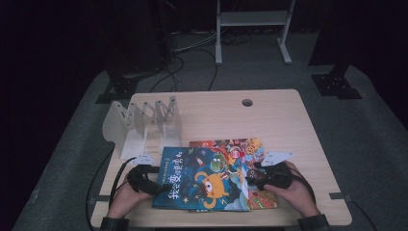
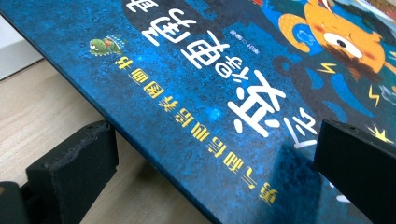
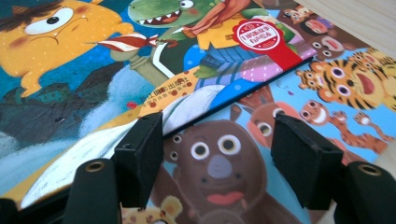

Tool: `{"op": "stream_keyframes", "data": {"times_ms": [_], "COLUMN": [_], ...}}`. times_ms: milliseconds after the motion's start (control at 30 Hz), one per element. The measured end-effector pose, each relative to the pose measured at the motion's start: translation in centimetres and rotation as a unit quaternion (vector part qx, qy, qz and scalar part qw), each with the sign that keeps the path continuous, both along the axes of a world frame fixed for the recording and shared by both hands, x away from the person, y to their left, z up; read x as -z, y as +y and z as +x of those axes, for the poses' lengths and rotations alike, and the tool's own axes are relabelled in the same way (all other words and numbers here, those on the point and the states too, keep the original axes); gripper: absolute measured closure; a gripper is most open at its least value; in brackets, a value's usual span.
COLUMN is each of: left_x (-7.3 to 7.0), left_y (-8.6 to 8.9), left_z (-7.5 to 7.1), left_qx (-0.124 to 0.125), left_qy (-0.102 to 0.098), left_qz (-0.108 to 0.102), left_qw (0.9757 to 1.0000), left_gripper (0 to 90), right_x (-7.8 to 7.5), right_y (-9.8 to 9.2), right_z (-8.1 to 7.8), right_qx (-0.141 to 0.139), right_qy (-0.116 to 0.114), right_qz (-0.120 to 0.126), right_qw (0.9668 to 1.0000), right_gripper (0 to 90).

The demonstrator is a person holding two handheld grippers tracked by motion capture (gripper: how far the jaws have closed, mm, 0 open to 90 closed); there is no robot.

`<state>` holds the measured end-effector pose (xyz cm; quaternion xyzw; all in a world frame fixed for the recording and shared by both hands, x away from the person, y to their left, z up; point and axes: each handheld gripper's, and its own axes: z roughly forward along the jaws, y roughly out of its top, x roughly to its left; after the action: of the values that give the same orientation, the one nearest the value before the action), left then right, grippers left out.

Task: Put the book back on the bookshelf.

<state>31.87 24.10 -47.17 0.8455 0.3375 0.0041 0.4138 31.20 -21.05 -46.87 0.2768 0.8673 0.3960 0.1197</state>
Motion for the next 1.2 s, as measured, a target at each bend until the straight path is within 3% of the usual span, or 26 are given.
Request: {"op": "stream_keyframes", "data": {"times_ms": [467,600,800,967,1200], "left_x": [1.2,1.0,-0.1,-1.8,-4.2], "left_y": [-0.3,-0.4,0.0,0.5,0.7], "left_z": [0.9,1.0,0.5,0.1,-0.7], "left_qx": [-0.005,0.001,0.006,0.004,0.011], "left_qy": [0.047,0.055,0.042,0.026,-0.001], "left_qz": [-0.048,-0.042,-0.025,-0.043,-0.036], "left_qw": [0.9977,0.9976,0.9988,0.9988,0.9993], "left_gripper": [0.0,0.0,0.0,0.0,0.0], "right_x": [-0.2,-0.2,-0.2,-0.2,-0.3], "right_y": [0.6,0.6,0.9,1.3,1.9], "right_z": [0.3,0.3,0.3,0.2,-0.1], "right_qx": [-0.010,-0.010,-0.010,-0.019,-0.036], "right_qy": [-0.002,-0.003,0.000,0.006,0.012], "right_qz": [-0.011,-0.012,-0.010,-0.009,-0.010], "right_qw": [0.9999,0.9999,0.9999,0.9998,0.9992], "right_gripper": [31.9,32.3,32.7,32.7,32.6]}}
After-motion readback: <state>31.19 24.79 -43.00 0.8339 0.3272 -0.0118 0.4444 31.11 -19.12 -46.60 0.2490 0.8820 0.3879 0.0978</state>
